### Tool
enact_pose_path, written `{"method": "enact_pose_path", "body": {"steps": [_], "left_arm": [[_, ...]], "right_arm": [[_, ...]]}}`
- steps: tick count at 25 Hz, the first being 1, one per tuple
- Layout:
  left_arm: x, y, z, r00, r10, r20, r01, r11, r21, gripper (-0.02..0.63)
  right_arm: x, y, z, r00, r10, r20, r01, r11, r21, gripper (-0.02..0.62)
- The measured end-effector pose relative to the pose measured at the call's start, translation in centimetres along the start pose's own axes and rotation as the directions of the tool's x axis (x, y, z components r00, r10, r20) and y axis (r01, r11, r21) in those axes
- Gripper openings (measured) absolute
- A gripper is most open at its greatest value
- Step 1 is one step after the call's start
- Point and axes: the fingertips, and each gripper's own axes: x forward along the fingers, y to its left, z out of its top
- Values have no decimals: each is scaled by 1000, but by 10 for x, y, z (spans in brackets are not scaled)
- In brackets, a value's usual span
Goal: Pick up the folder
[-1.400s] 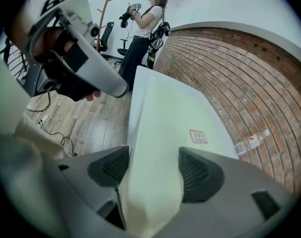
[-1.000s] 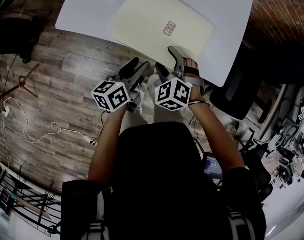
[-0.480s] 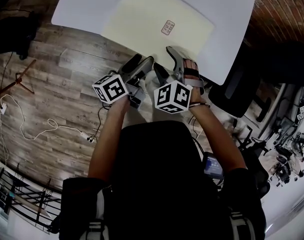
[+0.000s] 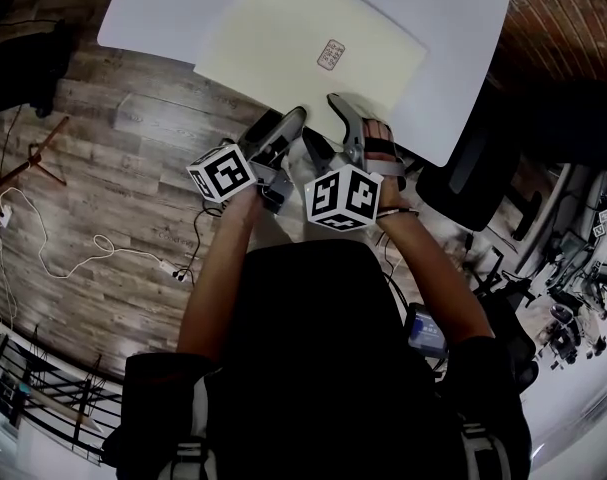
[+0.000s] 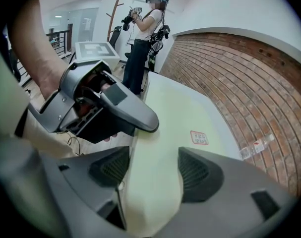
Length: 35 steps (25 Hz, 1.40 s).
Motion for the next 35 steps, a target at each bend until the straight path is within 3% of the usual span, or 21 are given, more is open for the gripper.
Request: {"method": "enact_pose_path", "body": {"steps": [21,25,35], "left_arm": [[22,-1,2,999,-44,17,45,992,-115,347],[23,0,1,999,-51,4,51,993,-107,347],[26,0,-2,997,-75,-22,72,990,-121,347]], "right_arm": [[-12,23,9,997,67,34,-66,998,-22,321],[-16,30,10,994,96,46,-95,995,-30,316],[-29,36,15,984,146,102,-145,989,-20,203]]}}
